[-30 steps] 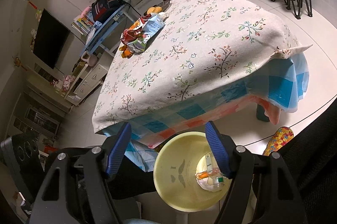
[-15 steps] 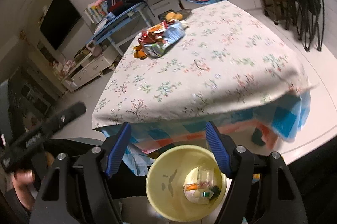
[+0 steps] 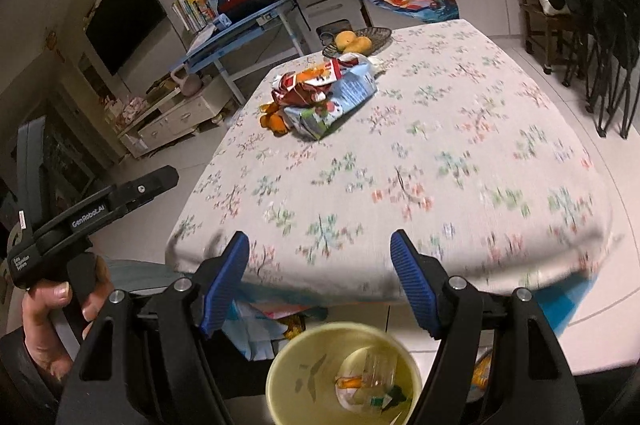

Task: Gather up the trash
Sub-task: 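Move both tools back to the table toward the wrapper pile, then grasp the red-and-white chip bag with the right tool while the left tool grasps the orange peel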

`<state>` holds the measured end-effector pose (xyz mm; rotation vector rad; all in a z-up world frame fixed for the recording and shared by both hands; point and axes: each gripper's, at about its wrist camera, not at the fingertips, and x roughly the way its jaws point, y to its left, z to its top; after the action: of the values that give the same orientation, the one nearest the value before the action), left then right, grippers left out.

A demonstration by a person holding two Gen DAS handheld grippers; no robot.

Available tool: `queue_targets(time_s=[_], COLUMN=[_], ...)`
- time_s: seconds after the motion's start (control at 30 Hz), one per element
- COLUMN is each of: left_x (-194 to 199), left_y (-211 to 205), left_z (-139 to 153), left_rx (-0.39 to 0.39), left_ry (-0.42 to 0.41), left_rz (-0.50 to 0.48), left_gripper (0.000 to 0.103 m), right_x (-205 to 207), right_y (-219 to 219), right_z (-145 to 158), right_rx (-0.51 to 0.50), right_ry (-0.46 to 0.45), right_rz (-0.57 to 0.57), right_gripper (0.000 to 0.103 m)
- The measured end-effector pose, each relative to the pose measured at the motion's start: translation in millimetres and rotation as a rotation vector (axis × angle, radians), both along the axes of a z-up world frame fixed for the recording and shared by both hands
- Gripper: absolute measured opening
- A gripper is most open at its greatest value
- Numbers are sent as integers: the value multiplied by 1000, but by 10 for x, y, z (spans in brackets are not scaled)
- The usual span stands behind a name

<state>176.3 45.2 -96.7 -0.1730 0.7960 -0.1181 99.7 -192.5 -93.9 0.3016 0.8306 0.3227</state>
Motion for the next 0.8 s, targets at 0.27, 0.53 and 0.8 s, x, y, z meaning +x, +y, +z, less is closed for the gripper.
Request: queue_targets(time_s=[0.27, 0.53, 0.8], left_x=[543, 1212, 1618], left_y=[144, -19, 182], left_z=[-31, -213, -309], left_rx=[3, 75, 13], left_ry=[25, 63, 113], left_rz=[62, -15, 40], left_gripper=[78, 78, 78], right_x=[601, 1021, 1654], right_y=[212, 392, 716], right_z=[102, 212, 278], right_rx=[-85, -150, -301], right_ry=[-28, -107, -140], right_rz=[91, 131, 275], right_gripper=[73, 73, 73])
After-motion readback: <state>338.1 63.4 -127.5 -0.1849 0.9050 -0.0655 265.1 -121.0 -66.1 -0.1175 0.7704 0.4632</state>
